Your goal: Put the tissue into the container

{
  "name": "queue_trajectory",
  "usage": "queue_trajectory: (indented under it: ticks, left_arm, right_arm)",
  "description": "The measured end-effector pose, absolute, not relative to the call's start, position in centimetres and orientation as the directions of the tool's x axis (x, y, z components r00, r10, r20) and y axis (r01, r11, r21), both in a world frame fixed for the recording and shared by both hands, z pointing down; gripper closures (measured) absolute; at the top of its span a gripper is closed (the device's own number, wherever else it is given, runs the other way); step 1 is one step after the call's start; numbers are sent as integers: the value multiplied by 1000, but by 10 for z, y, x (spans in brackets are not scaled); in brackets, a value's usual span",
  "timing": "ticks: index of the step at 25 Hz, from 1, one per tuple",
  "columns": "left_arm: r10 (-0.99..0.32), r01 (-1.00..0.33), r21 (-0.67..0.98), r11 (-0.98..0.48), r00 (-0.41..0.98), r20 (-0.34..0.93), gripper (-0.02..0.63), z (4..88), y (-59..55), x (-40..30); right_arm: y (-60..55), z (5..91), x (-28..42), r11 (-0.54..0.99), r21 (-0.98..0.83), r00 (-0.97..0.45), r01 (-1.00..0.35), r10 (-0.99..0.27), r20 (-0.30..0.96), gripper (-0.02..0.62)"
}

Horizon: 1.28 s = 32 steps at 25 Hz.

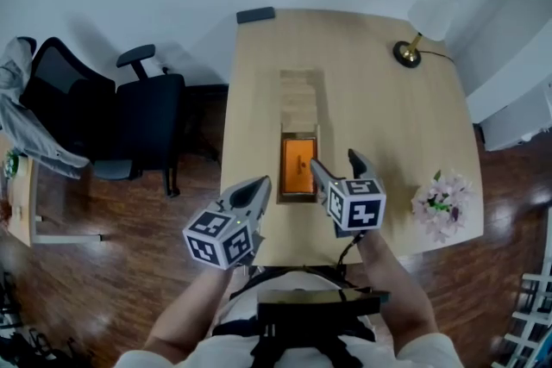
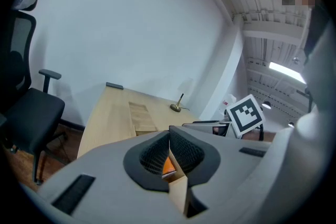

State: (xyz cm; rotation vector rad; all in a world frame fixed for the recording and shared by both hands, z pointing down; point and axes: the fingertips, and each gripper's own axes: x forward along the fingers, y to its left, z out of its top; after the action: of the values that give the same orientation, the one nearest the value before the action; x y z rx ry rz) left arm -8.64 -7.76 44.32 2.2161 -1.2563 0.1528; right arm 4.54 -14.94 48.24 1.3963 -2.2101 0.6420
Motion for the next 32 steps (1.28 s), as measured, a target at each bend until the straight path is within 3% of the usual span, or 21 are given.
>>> queue_trajectory:
  ticks: [6,19,25,32]
  left_arm:
    - [-771,-831,395,-391,531,353,611,425,-76,-86]
    - [-836,-877,344,-337,446,319,611,389,-48,-99]
    - [-841,-888,300,-348,437,318,611,378,-24,-97]
    - [-842,-901,275,-335,418,341,611,376,2,-96]
  right_arm:
    - [-140,451,81,340,-158,-369,-927,-753,544,278]
    - [-95,391,144,281,-158,-322,-947,-831,453,552]
    - [-64,386,146,307,-176,-354,-935,-822,447,592]
    - [-35,395,131,376,-181,-416,-909,-781,466,595]
